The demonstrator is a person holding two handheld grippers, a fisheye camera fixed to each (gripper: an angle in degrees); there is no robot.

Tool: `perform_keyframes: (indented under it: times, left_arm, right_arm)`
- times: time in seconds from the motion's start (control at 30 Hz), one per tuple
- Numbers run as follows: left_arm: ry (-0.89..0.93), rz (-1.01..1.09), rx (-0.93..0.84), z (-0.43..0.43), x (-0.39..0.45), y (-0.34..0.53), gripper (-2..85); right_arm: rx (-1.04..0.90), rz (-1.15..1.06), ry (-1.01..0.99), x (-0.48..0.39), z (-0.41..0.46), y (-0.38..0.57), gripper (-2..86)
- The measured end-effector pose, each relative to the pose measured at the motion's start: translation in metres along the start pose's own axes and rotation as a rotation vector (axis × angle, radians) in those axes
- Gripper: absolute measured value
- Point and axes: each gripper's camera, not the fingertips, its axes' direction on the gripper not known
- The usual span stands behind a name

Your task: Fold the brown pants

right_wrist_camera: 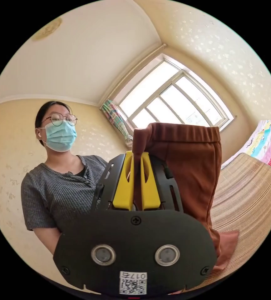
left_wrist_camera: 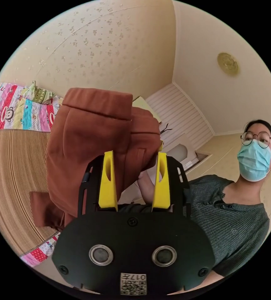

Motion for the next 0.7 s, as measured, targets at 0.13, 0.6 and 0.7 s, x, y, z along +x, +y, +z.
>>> perform_keyframes:
  times: [0.13, 0.6, 0.7]
  left_arm:
    - [0.121, -0.022, 0.019, 0.020, -0.016, 0.020, 11.0]
    - [-0.201, 0.019, 0.030, 0.074, 0.065, 0.051, 13.5]
    - [-0.242, -0.001, 0.107, 0.038, 0.065, 0.060, 4.7]
  right_arm:
    - [0.165, -0.027, -0.174, 0.001, -0.011, 0.025, 2.2]
    - [0.065, -0.218, -0.092, -0.068, 0.053, 0.012, 1.2]
    - [0.139, -0.193, -0.032, -0.074, 0.040, 0.019, 1.0]
